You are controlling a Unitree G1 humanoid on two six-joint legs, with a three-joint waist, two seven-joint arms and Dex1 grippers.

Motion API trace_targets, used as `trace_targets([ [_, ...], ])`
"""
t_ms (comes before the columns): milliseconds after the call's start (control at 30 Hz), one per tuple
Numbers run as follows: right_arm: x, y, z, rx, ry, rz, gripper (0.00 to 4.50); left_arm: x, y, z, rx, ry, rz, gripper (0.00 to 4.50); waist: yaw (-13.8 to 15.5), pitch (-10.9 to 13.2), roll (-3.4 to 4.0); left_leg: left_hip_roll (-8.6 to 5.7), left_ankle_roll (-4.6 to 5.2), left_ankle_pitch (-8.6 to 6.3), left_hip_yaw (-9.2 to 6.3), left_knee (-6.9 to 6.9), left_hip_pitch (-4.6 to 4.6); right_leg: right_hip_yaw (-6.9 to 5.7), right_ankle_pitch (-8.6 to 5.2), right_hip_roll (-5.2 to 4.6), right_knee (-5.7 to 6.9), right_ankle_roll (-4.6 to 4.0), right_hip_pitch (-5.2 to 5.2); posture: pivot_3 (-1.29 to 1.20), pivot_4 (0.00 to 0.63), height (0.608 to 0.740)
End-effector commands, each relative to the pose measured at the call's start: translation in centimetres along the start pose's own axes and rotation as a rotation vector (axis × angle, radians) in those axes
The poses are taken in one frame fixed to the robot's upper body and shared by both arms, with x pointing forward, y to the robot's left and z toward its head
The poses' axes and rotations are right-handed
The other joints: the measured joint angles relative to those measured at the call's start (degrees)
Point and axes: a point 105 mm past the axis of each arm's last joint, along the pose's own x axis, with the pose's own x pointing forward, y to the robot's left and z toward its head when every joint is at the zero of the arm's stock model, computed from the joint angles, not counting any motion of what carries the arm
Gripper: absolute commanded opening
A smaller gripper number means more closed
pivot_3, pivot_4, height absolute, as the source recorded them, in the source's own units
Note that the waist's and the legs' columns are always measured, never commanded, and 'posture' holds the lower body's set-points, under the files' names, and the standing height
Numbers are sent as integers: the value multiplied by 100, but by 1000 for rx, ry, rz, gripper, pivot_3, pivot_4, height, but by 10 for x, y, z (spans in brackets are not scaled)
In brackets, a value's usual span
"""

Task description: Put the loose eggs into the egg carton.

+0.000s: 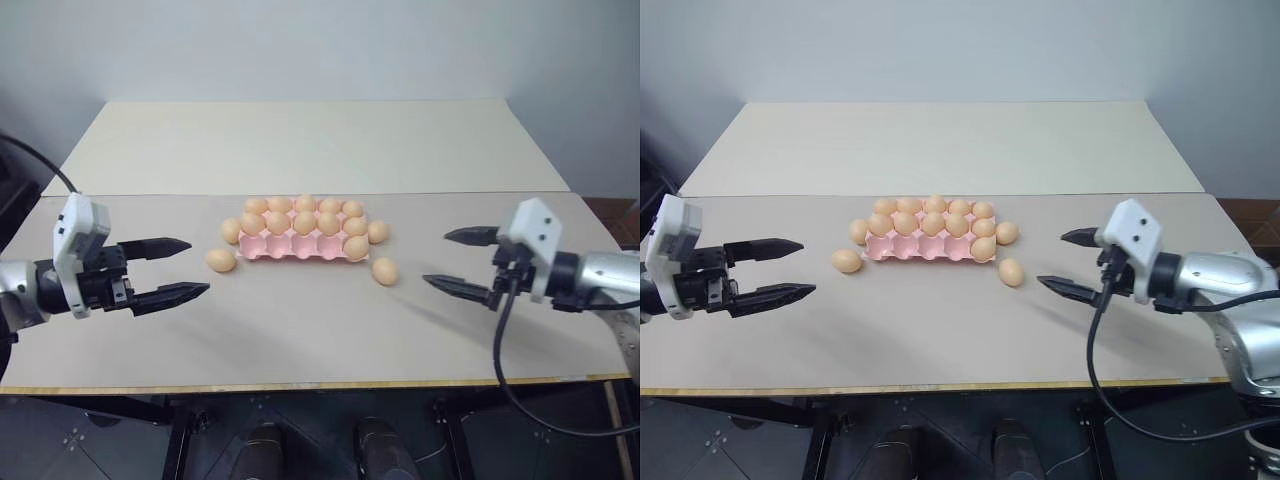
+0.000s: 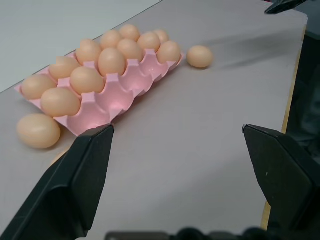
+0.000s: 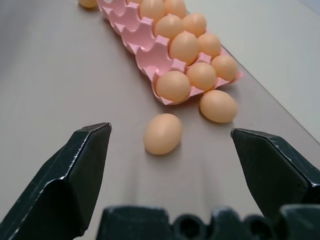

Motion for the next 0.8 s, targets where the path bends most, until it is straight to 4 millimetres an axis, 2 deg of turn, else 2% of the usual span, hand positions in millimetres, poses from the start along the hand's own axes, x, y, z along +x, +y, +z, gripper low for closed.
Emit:
trace_targets([
  [33,21,-6,-4,-20,35,-57,4500,2,-2,10,39,-18,-31,4474,-8,0,-1,1,0,0,3,0,-5,3,0,1,1,0,-8,0,150,740],
  [300,52,-12,-9,6,55,-84,4500,5,-3,10,44,-20,-45,4474,-4,0,0,0,0,0,17,1,-31,17,3,0,10,-2,-46,0,150,740],
  [500,83,-6,-26,60,110,-85,4500,6,-2,9,46,-22,-46,4474,-19,-1,-1,6,0,0,19,0,-25,20,5,7,12,-5,-44,0,150,740],
  [667,96,-9,-38,90,153,-117,4500,5,-2,9,50,-20,-49,4474,-8,0,-1,4,0,0,23,0,-29,22,5,5,12,-5,-49,0,150,740],
  [800,99,-11,-38,100,148,-139,3609,6,-1,10,56,-22,-53,4500,-8,0,-1,4,0,0,23,0,-27,22,6,5,13,-5,-49,0,150,740],
])
